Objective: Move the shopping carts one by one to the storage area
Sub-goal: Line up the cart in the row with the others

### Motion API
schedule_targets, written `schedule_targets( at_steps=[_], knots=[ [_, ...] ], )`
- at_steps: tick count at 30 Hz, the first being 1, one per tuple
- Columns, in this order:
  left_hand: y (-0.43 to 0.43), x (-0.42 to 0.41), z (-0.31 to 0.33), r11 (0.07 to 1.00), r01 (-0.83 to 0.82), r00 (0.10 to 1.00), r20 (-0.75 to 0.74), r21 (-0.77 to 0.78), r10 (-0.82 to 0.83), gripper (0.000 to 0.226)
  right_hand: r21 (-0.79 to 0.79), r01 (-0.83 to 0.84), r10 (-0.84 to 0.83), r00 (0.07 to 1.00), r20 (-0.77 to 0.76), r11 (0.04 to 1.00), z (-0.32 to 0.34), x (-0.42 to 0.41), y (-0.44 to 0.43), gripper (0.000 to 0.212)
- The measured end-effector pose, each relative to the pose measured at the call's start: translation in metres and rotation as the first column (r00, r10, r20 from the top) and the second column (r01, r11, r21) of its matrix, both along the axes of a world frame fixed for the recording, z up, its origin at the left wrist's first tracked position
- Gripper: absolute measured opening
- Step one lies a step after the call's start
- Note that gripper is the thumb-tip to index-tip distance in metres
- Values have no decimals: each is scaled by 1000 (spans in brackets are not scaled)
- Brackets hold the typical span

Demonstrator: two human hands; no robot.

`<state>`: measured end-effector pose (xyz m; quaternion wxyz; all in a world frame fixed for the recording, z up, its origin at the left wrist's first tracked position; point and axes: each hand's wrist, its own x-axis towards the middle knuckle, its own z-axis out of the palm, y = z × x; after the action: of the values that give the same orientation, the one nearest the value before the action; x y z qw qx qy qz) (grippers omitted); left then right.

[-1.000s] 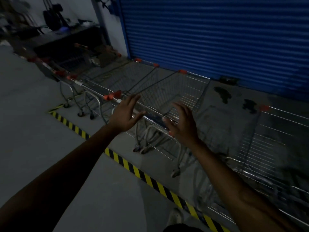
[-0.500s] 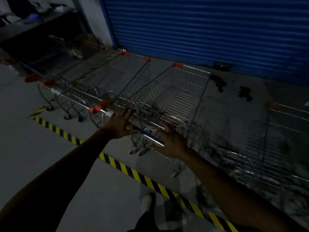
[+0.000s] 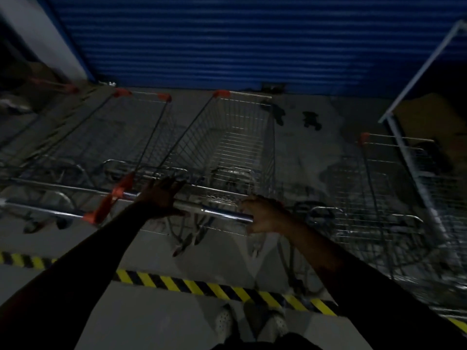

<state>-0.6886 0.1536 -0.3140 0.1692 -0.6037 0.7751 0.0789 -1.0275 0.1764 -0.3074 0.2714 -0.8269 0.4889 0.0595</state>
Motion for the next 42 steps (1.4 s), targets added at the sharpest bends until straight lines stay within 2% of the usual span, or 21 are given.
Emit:
schedule_targets(
  at_steps=[5,8,11,16,20,23,26,28,32,34,37,42],
  knots=[
    [-38,-26,-1,1000,8,998,-61,7,-8,124,10,102,-101,992,-74,995,8,-22,-29,82],
    [-58,-42,-6,999,34,996,-87,-15,-36,142,-20,151,-152,985,-80,988,11,-37,-45,99],
    [-75,-59,-11,997,45,996,-69,-62,-49,143,-52,198,-201,977,-75,979,6,-57,-60,94],
    [-94,-97,-11,996,40,994,-94,-80,-48,133,-72,222,-226,973,-52,972,2,-94,-83,98],
    [-104,-130,-12,986,43,985,-157,-161,-69,133,-125,229,-234,972,-28,965,2,-129,-95,96],
    [-106,-156,-11,975,18,977,-204,-221,-64,130,-120,222,-228,973,-36,968,1,-153,-102,105],
    [-104,-183,-4,986,20,988,-147,-168,-45,127,-88,221,-226,973,-54,971,2,-175,-105,96],
    [-105,-191,-4,977,91,991,-78,-191,-107,124,-120,189,-198,978,-63,975,0,-186,-104,86],
    [-96,-195,-9,939,233,972,26,-252,-234,107,-133,185,-200,974,-110,974,-3,-194,-92,85],
    [-88,-193,-11,933,240,970,25,-268,-242,107,-156,185,-205,971,-123,970,-6,-193,-82,84],
    [-77,-187,-14,969,183,982,-11,-164,-188,112,-168,194,-217,967,-130,966,-6,-188,-65,83],
    [-38,-186,-17,919,233,968,-18,-317,-251,92,-136,218,-230,970,-81,966,0,-185,-26,87]
  ],
)
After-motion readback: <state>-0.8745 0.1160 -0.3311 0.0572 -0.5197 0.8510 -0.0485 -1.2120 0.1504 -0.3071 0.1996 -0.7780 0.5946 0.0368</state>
